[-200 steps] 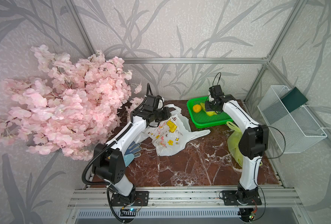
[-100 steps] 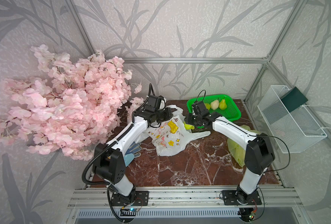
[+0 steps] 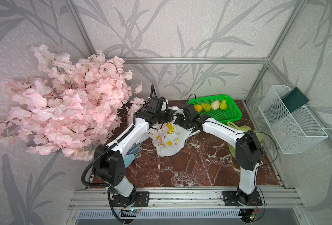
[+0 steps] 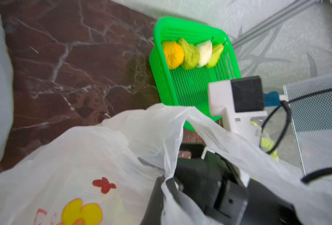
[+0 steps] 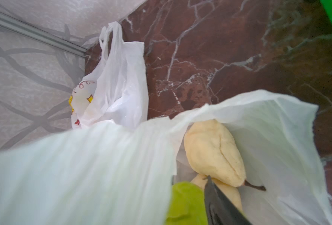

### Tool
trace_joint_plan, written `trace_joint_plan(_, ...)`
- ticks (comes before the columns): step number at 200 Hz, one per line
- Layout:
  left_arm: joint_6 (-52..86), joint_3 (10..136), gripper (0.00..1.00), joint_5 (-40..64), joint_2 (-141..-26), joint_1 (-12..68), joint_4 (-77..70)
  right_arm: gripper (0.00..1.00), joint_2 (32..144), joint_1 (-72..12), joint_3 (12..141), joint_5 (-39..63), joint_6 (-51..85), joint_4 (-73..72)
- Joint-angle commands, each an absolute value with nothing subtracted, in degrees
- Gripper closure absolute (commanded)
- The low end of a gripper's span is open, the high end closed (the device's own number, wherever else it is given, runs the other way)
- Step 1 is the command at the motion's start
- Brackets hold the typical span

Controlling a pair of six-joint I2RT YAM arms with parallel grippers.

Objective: Place the pears into plastic bags & tie knots
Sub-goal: Place the pear in the plastic bag, then place the plastic bag at the center of the board.

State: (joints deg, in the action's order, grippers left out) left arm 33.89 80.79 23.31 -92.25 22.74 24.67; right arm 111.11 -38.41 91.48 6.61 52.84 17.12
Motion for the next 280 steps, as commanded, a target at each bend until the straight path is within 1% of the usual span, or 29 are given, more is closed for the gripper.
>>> trace_joint_plan(1,33.7,80.0,1.0,23.2,-90.2,22.5,23.7,0.26,109.5,-37.2,92.0,12.7,52.2,18.3)
trace_joint_plan(34,33.5,79.2,1.0,23.2,-89.7,21.7,23.3,0.25,101.4,-34.7,85.3,9.5,46.7,21.9)
trace_joint_plan(75,33.4,79.5,1.0,24.0,-90.3,21.1,23.2,0.23,87.0,-29.8,72.7,-0.6,43.2,23.5)
trace_joint_plan(88,33.7,79.7,1.0,24.4,-90.6,21.1,23.0,0.22,84.4,-28.0,68.5,-3.3,43.9,24.1)
trace_joint_plan(108,33.7,79.9,1.0,24.5,-90.7,21.2,23.1,0.2,82.1,-25.8,61.2,-2.8,48.4,20.5)
trace_joint_plan(130,33.6,80.1,1.0,24.3,-90.7,21.2,23.5,0.18,81.5,-25.5,55.4,-4.2,51.7,12.7)
trace_joint_plan(147,33.6,80.4,1.0,24.3,-90.8,21.1,23.8,0.17,83.5,-25.3,53.3,-3.7,53.1,7.0)
trace_joint_plan(165,33.4,80.8,1.0,24.1,-90.6,21.3,24.5,0.17,86.2,-25.3,52.6,-2.5,54.9,4.6)
trace_joint_plan(178,33.1,80.6,1.0,23.7,-90.4,21.3,24.9,0.18,87.4,-25.3,50.9,-2.8,57.3,2.3)
trace_joint_plan(204,33.3,80.0,1.0,23.6,-90.1,21.2,24.6,0.22,89.8,-25.7,44.9,-3.9,62.8,-9.7)
trace_joint_plan(216,33.6,79.8,1.0,23.6,-90.2,21.4,24.5,0.27,90.7,-26.0,42.8,-4.5,63.5,-15.1)
trace_joint_plan(231,33.5,79.8,1.0,23.5,-90.0,21.4,24.6,0.38,90.8,-26.6,41.0,-4.7,63.3,-20.0)
trace_joint_plan(241,33.3,79.7,1.0,23.2,-89.7,21.3,24.9,0.51,89.7,-27.2,39.9,-5.5,62.3,-22.0)
trace_joint_plan(252,32.9,79.8,1.0,22.7,-89.4,21.3,25.3,0.72,88.1,-28.0,39.1,-6.6,60.8,-23.5)
trace_joint_plan(257,32.6,79.8,1.0,22.5,-89.3,21.2,25.6,0.8,87.2,-28.3,39.0,-6.9,60.0,-23.7)
trace_joint_plan(268,32.2,80.1,1.0,22.0,-89.0,21.1,26.2,0.9,85.1,-28.8,39.6,-6.8,57.5,-22.5)
trace_joint_plan(280,31.5,80.6,1.0,21.7,-88.6,20.7,27.0,0.95,82.9,-29.1,41.9,-5.7,53.9,-18.8)
